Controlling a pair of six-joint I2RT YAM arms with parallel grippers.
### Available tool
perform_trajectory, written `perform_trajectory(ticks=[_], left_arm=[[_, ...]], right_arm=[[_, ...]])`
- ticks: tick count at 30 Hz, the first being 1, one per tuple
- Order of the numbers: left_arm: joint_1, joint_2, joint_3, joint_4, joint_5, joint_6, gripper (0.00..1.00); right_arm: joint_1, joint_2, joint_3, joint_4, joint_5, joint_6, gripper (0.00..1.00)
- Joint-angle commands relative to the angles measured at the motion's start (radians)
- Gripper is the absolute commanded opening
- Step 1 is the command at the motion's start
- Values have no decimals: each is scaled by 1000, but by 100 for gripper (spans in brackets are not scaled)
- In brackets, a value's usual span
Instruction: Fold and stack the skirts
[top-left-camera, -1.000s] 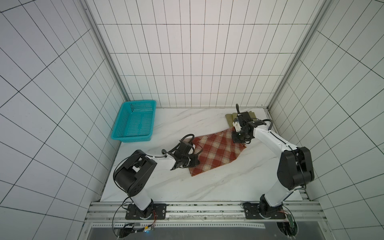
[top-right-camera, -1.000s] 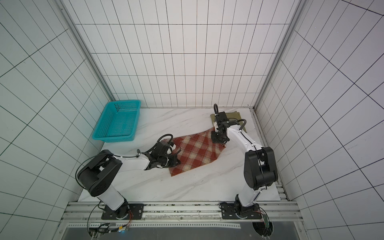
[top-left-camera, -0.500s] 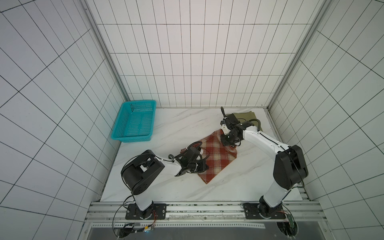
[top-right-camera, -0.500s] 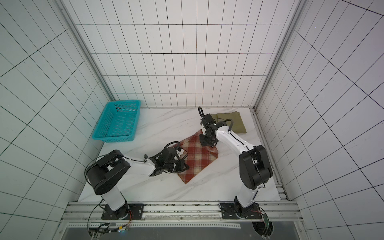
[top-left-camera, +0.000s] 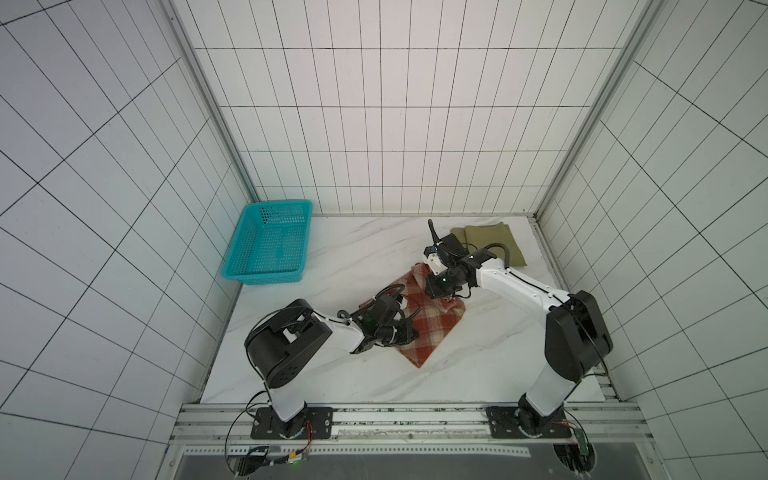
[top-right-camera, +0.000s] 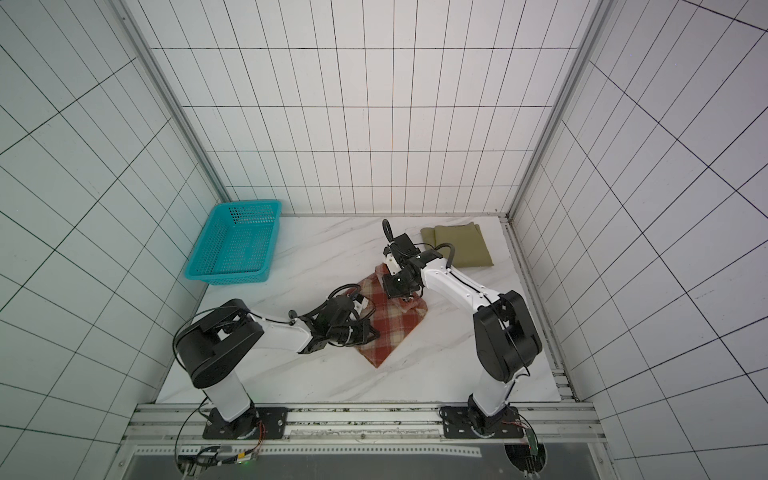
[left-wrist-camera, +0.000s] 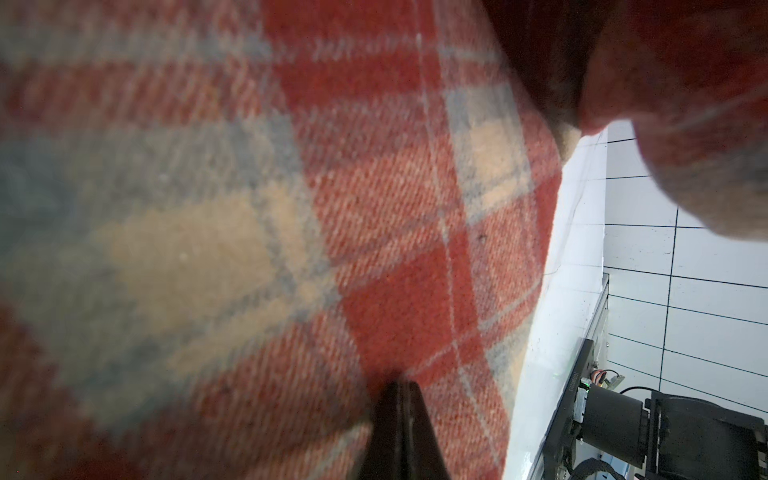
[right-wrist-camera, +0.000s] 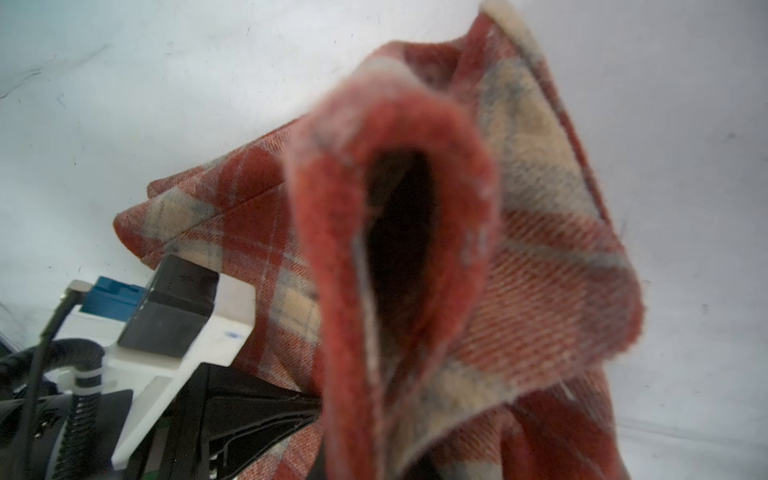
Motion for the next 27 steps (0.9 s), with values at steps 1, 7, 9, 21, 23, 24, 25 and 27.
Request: perform_trajectory(ticks=[1,7,9,21,23,24,25,27], left_arm=[[-8,-11,-21,-40,-31,-21,1],[-5,-148,6,-130,-46,-6,1],[-3,-198,21,-189,-65,16,1],[75,-225,-3,-308,-98,133,1],[75,-212,-3,-305,-116,140,1],[75,-204,-1,-304,-123,143,1],[75,-195,0,-299,-131,146,1],[76,-178,-3,-298,-153,146,0]], right_arm=[[10,27,-85,70,-74,12,0],[7,65,-147,143,-92,24,0],[7,70,-161,163,-94,29,0],[5,49,-184,205,-126,30,0],[5,34,-192,206,-125,29,0],[5,25,-195,207,-126,29,0],[5,17,-197,206,-127,32,0],[5,2,-195,200,-131,31,0]])
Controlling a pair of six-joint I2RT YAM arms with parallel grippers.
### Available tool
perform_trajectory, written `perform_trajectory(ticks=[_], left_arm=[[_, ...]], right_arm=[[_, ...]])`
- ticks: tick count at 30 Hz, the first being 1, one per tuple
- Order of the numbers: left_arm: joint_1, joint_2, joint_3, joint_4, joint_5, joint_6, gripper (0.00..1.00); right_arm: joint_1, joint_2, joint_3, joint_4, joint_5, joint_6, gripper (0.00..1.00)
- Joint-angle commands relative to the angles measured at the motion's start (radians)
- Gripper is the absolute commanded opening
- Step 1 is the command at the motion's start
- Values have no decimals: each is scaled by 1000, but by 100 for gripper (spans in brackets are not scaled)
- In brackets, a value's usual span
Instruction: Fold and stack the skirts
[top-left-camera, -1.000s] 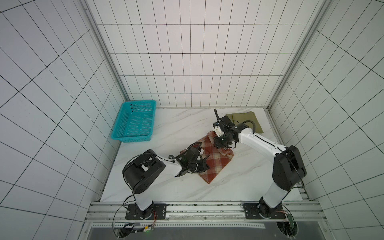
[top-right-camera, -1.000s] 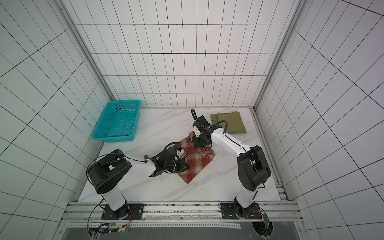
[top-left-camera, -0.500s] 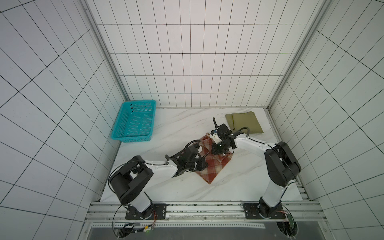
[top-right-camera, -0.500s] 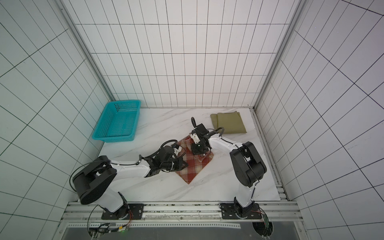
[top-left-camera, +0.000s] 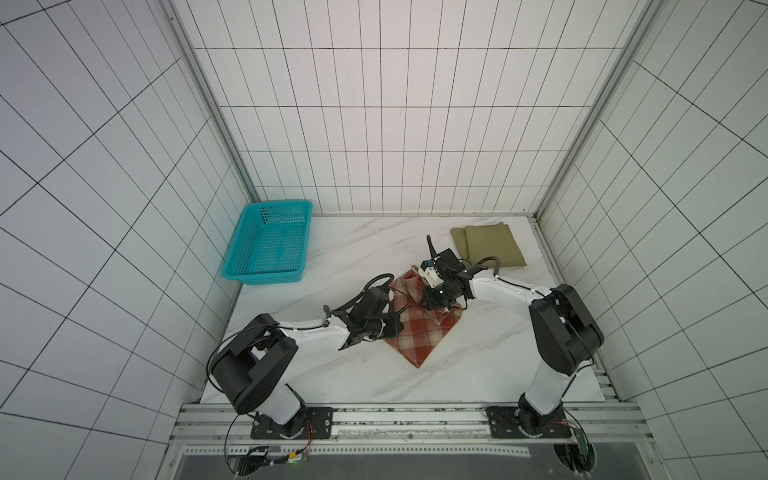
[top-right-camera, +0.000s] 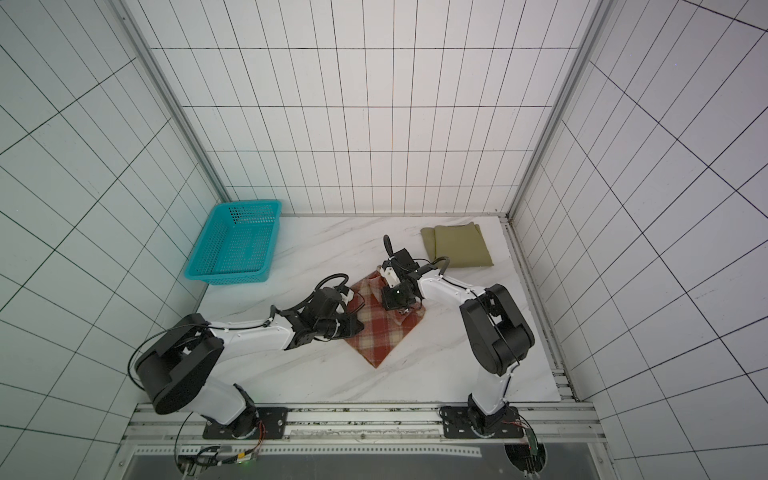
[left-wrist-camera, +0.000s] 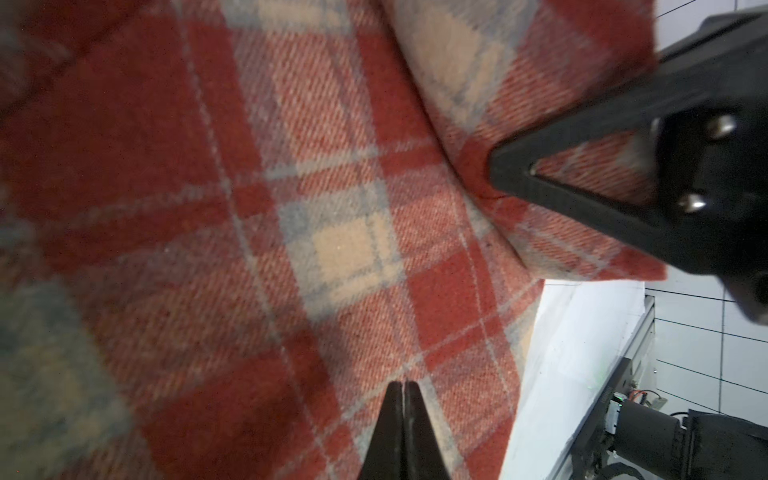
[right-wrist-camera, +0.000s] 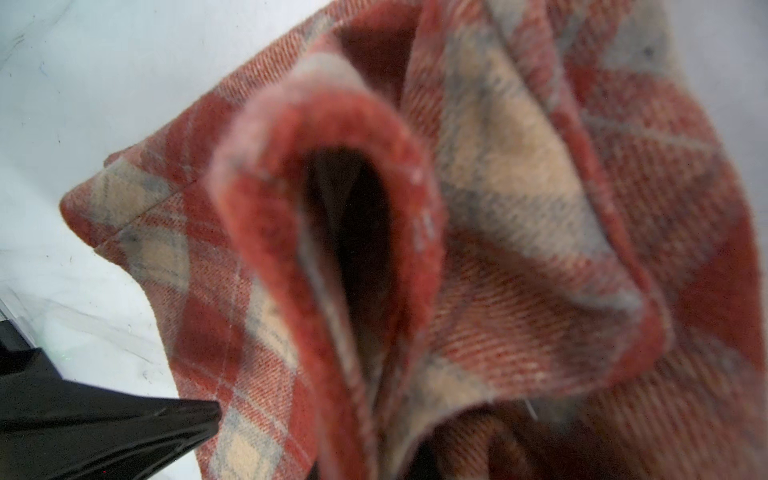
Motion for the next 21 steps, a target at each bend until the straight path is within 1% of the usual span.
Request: perform_trajectory(ticks=[1,8,12,21], left_arm=[[1,32,-13,3,-65,20,0],[4,102,-33,46,-70,-8,0],[3,114,-56,79,-81,-27,0],[4,125,-92,140,-81,-60,0]], right_arm=[[6,-54,-42,-13,-34,0,0],[10,-143,-16,-78,-4,-2,0],[27,-174,25,-127,17,0,0],[81,-188,31,-112,-3,38,0]])
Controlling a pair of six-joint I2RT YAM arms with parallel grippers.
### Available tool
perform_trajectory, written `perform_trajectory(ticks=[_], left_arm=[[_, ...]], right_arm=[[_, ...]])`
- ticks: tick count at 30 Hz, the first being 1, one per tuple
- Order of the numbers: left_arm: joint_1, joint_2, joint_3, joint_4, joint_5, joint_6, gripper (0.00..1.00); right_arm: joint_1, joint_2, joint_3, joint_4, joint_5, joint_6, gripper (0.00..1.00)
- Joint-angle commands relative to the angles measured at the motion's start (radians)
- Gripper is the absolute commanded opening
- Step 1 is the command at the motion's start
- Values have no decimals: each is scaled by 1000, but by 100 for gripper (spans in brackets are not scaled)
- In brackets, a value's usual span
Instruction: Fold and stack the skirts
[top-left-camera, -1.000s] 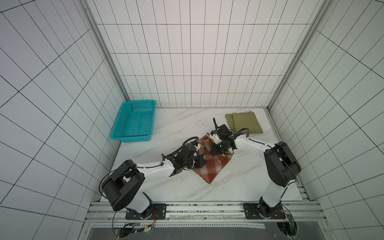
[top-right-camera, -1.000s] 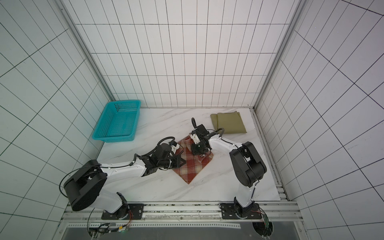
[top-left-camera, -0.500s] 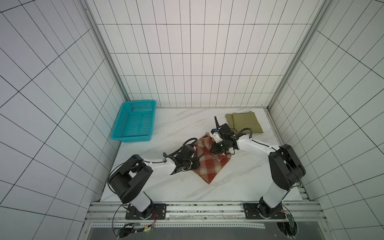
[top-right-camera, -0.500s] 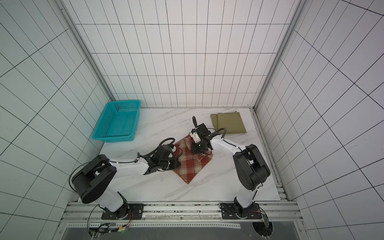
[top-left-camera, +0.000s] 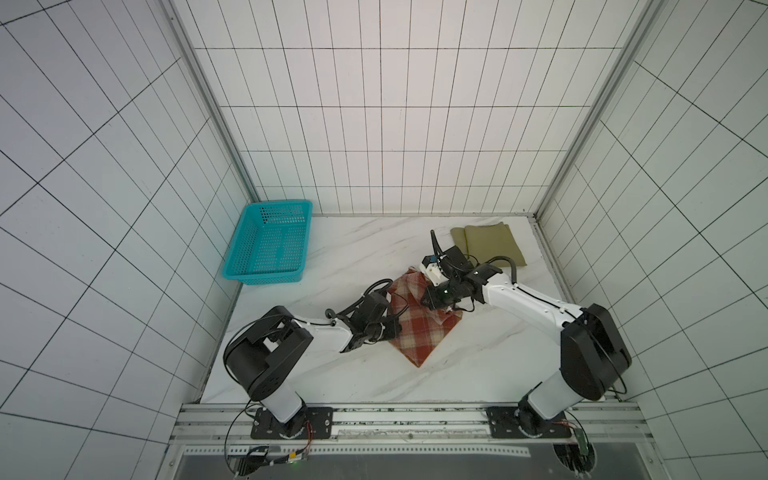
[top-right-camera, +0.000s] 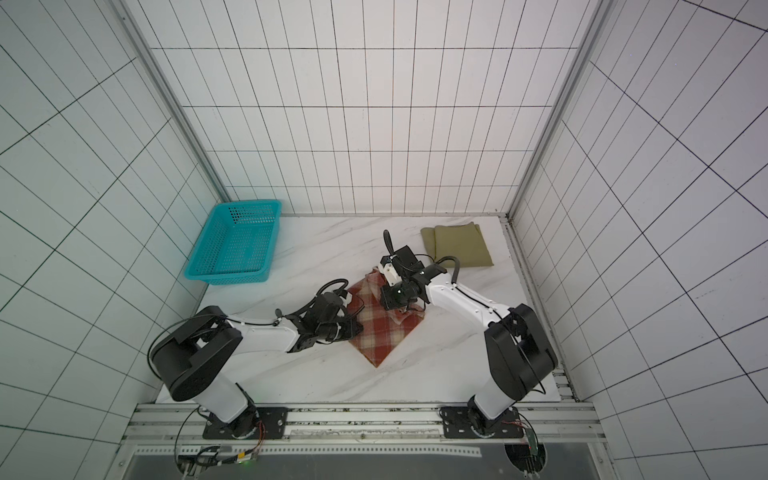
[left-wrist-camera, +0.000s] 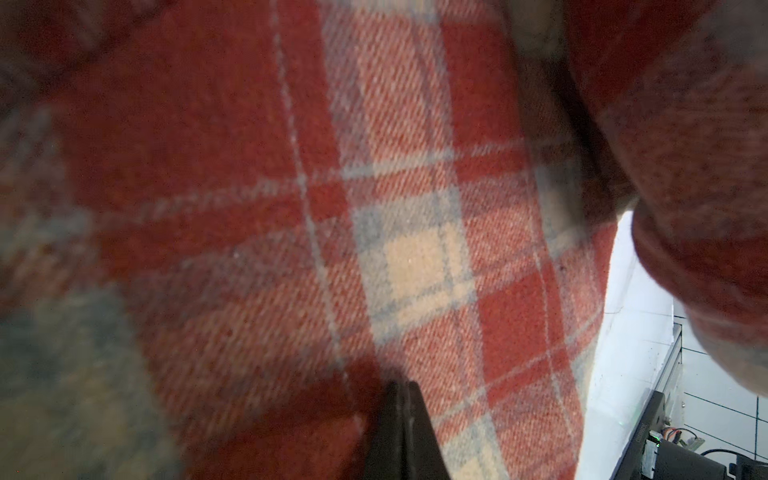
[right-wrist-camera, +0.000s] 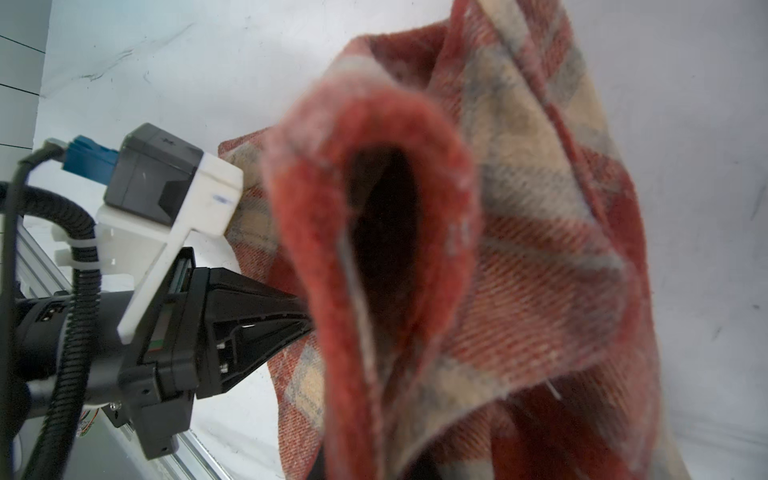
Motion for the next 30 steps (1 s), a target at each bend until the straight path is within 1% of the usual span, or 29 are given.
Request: perform_trajectory(ticks=[1,9,15,23,26,30], left_arm=[[2,43,-32,-27,-42,-19,0],[1,29,-34,-17,-40,-24,0],[-1,-57,-31,-45,-59,-12,0],[1,-188,-14,-138,-76,8,0],[1,-196,-14,-167,-86,22,0],[2,-161,-26,-169,-89,27,0]], right_arm=[[33,-17,25,-9,-25,22,0],[40,44,-19,81,-81,46,0],[41,120,-62,170,-134,67,0],[38,192,-90,198,-87,61,0],[39,202,-92,200,-76,61,0],[39,190,-89,193,-72,60,0]])
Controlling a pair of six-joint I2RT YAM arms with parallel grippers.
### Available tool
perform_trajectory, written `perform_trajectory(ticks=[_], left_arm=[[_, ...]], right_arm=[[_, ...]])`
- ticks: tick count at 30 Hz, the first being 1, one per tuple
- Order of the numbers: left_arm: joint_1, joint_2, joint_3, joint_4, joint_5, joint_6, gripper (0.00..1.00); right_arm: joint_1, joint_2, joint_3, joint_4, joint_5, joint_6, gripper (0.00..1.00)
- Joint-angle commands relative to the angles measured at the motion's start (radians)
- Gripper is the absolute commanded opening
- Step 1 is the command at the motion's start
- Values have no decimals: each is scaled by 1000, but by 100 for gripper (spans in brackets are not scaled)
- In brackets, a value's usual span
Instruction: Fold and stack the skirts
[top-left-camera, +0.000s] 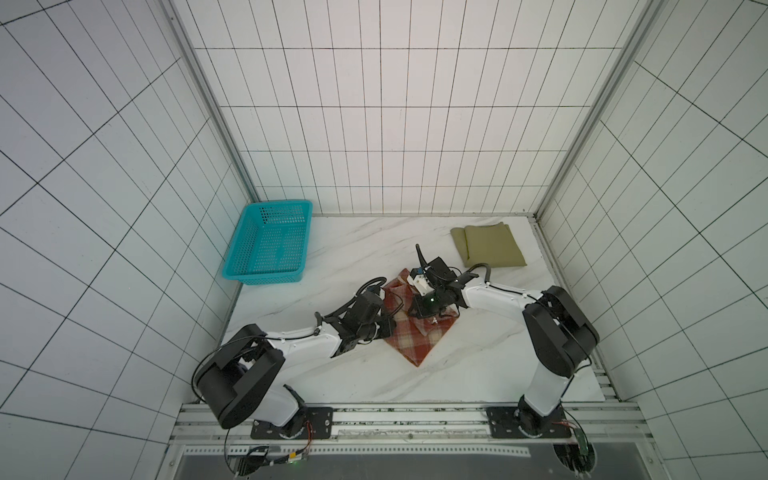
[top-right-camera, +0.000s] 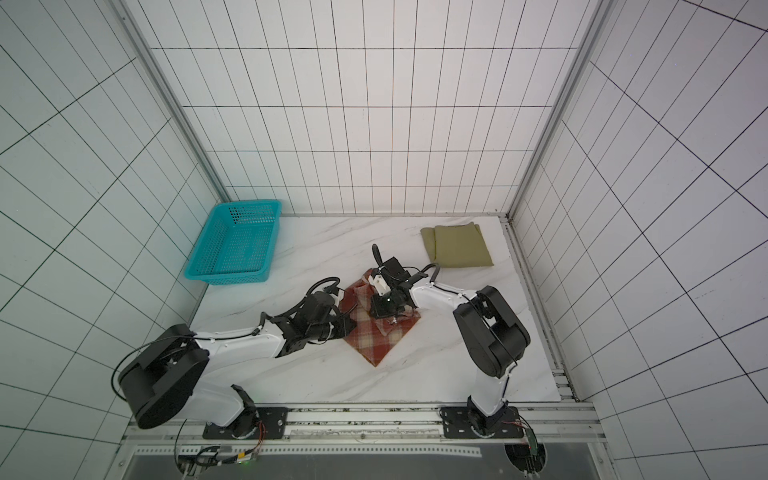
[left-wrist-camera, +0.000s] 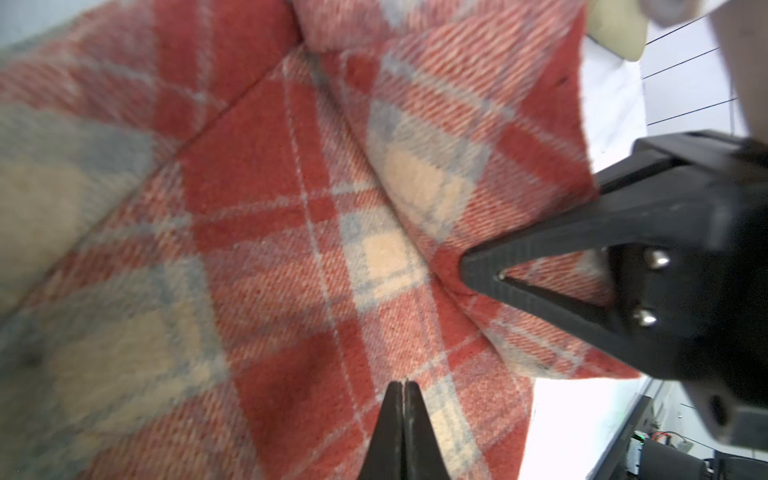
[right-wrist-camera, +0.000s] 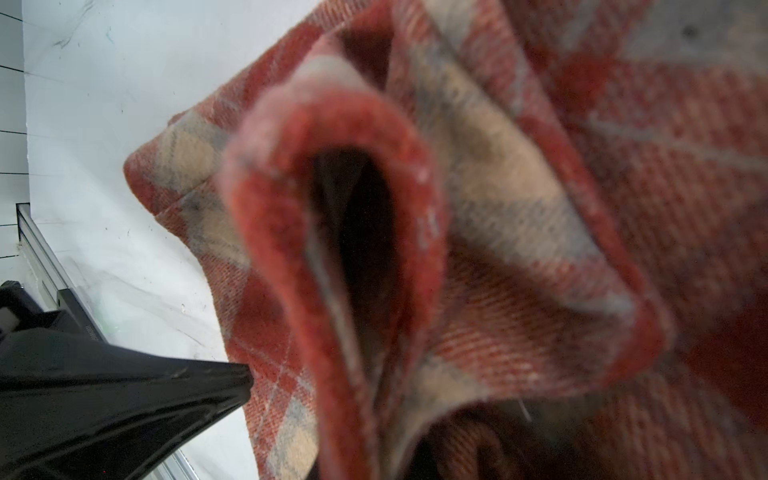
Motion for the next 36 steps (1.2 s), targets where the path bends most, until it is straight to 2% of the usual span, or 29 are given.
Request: perform_trajectory(ticks=[1,7,18,28,36], left_arm=[[2,37,-10,-18,-22,13,0],[1,100,-13,23,-14,2,0],[2,113,-23,53,-17,2,0],[1,110,-39,77,-20,-6,0],[0,107,-39,84,-16,-8,0]], right_arm=[[7,-3,-34,-8,17,-3,0],[11,-60,2,-73,51,-15,0],[53,-133,51,-139,71,-12,0],[77,-89,70,-122,69,-2,0],[78,-24,89,-77,24,11,0]])
